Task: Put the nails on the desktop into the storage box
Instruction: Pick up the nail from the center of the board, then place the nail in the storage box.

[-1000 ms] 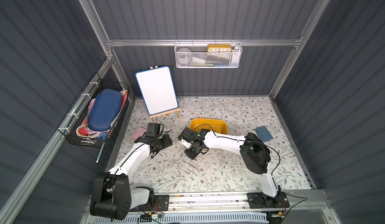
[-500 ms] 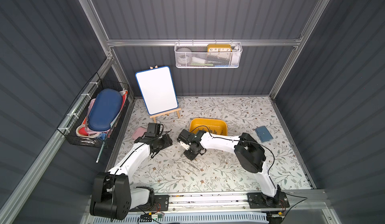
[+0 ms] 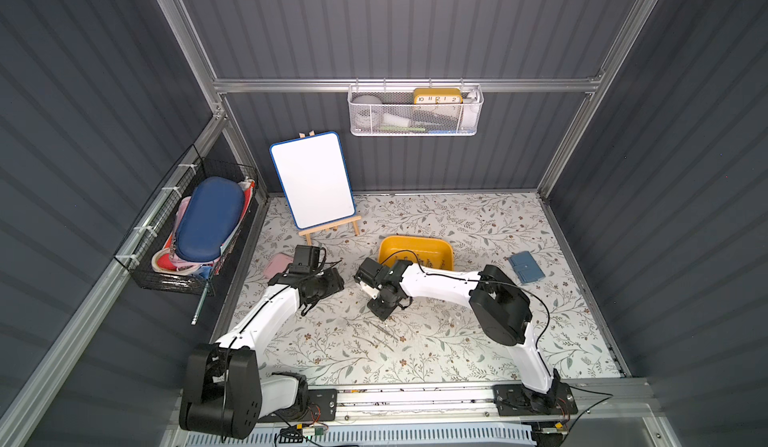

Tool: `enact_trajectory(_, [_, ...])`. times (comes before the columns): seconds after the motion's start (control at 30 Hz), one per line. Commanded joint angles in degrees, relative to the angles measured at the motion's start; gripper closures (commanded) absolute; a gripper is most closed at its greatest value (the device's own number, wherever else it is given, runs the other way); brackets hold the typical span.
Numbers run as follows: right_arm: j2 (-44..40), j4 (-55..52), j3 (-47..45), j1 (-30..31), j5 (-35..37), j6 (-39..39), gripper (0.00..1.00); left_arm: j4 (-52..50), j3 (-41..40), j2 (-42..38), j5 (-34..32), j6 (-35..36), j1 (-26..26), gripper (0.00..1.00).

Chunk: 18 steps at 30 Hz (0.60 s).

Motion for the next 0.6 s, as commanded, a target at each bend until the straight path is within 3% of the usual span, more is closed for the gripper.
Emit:
enact_trajectory(0.0, [-9.3,-0.3,1.5,-4.0,-4.4,4.0,1.0,-0.3,-0.5,-0.3,0.3,1.3,0.2,0.36])
enact_trajectory(0.17, [-15.1,-0.7,2.1,-14.2,-8.8,11.5,1.0,-0.2,-0.6,-0.3,0.7,1.4,0.2,0.36])
enact_trajectory(0.3, [-14.1,-0.9,-0.1,-23.1,-10.6,16.7,1.0,-0.1,-0.6,-0.8,0.9,1.5,0.2,0.36])
enact_trajectory(0.57, [-8.9,7.9,-7.9,-28.6,-11.3,22.1,1.0,-0.1,-0.7,-0.7,0.8,1.5,0.2,0.36])
